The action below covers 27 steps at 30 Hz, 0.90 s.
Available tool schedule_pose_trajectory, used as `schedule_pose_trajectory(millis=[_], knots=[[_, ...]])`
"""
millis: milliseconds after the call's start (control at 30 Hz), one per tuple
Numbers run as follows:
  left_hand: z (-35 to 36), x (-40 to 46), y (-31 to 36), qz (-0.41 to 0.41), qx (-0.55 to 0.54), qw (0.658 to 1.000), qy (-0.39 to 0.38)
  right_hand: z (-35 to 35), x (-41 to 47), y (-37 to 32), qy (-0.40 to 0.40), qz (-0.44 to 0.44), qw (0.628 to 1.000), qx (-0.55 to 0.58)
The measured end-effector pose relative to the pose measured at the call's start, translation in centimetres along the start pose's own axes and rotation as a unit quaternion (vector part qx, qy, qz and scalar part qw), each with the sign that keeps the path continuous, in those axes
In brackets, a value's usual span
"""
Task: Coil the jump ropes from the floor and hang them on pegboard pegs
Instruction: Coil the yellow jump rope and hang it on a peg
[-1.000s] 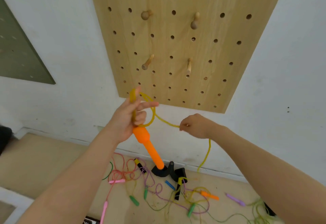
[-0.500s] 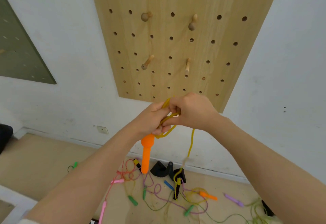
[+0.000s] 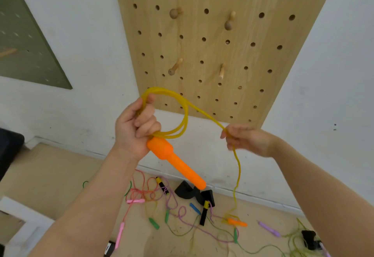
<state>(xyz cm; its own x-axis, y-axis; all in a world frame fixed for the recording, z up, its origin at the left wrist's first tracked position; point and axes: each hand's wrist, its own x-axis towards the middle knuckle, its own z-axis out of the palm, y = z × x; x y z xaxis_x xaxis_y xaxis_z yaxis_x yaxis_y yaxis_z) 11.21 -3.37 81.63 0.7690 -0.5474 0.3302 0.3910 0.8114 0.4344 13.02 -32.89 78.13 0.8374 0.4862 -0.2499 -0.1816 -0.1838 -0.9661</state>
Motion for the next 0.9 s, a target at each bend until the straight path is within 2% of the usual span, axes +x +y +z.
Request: schedule_pose_trajectory(millis=[33, 67, 100, 133, 167, 200, 233, 267, 300, 367, 400, 433, 467, 500, 533, 600, 667, 700, 733, 800, 833, 867, 900], knots=[[-0.1, 0.0, -0.1, 0.022, 0.000, 0.999, 0.032, 0.3, -0.1, 1.1, -0.007, 0.036, 0.999, 0.037], [-0.4, 0.0, -0.6, 0.042, 0.015, 0.996, 0.074, 0.7, 0.1, 2.0, -0.010, 0.065, 0.997, 0.027], [-0.3, 0.1, -1.1, 0.065, 0.056, 0.985, 0.150, 1.3, 0.4, 2.4, -0.010, 0.091, 0.995, -0.039], [-0.5, 0.4, -1.8, 0.086, 0.135, 0.962, 0.220, 2.2, 1.0, 2.4, -0.005, 0.106, 0.980, -0.167], [-0.5, 0.8, -2.6, 0.092, 0.234, 0.928, 0.276, 3.2, 1.6, 2.2, -0.007, 0.107, 0.943, -0.315], [-0.5, 1.4, -3.4, 0.073, 0.315, 0.898, 0.299, 4.4, 2.4, 1.7, -0.021, 0.095, 0.893, -0.440], [-0.3, 2.0, -4.3, 0.042, 0.382, 0.870, 0.310, 5.7, 3.0, 1.3, -0.033, 0.080, 0.842, -0.532], [-0.5, 2.6, -5.0, 0.013, 0.455, 0.834, 0.312, 7.1, 3.2, 0.6, -0.044, 0.068, 0.811, -0.580], [-0.8, 3.0, -5.6, -0.012, 0.540, 0.784, 0.306, 8.4, 3.3, -0.3, -0.064, 0.048, 0.793, -0.604], [-1.7, 3.3, -6.6, -0.058, 0.691, 0.672, 0.261, 9.9, 2.8, -2.8, -0.126, -0.001, 0.781, -0.612], [-2.1, 3.2, -7.0, -0.066, 0.719, 0.648, 0.240, 10.1, 2.5, -4.0, -0.153, -0.017, 0.781, -0.606], [-2.3, 3.0, -7.3, -0.072, 0.708, 0.665, 0.226, 9.9, 2.2, -5.2, -0.166, -0.038, 0.777, -0.606], [-2.5, 2.6, -7.6, -0.081, 0.671, 0.706, 0.215, 9.4, 1.9, -6.1, -0.152, -0.058, 0.778, -0.606], [-2.5, 2.1, -7.6, -0.094, 0.620, 0.751, 0.205, 8.6, 1.6, -7.0, -0.117, -0.076, 0.791, -0.595], [-2.1, 1.7, -7.7, -0.107, 0.581, 0.783, 0.196, 7.8, 1.4, -7.5, -0.075, -0.091, 0.815, -0.567], [-0.8, 1.2, -7.5, -0.113, 0.554, 0.804, 0.184, 6.6, 1.1, -7.9, -0.016, -0.128, 0.851, -0.509], [0.3, 1.5, -6.9, -0.131, 0.563, 0.800, 0.160, 6.1, 1.0, -7.6, 0.016, -0.159, 0.867, -0.472], [0.5, 1.8, -6.4, -0.169, 0.569, 0.792, 0.144, 6.0, 1.2, -7.2, 0.024, -0.167, 0.868, -0.467], [0.8, 2.1, -5.8, -0.226, 0.586, 0.767, 0.127, 5.9, 1.5, -6.6, 0.029, -0.171, 0.863, -0.474], [1.3, 2.7, -4.5, -0.340, 0.648, 0.675, 0.091, 6.1, 2.1, -5.2, 0.031, -0.160, 0.838, -0.521], [1.5, 2.9, -4.0, -0.377, 0.662, 0.643, 0.078, 6.0, 2.4, -4.7, 0.035, -0.157, 0.828, -0.537], [1.7, 2.9, -3.5, -0.393, 0.654, 0.642, 0.073, 5.8, 2.6, -4.6, 0.040, -0.158, 0.828, -0.537], [1.7, 2.8, -3.1, -0.385, 0.632, 0.668, 0.080, 5.4, 2.6, -4.7, 0.044, -0.153, 0.844, -0.512]])
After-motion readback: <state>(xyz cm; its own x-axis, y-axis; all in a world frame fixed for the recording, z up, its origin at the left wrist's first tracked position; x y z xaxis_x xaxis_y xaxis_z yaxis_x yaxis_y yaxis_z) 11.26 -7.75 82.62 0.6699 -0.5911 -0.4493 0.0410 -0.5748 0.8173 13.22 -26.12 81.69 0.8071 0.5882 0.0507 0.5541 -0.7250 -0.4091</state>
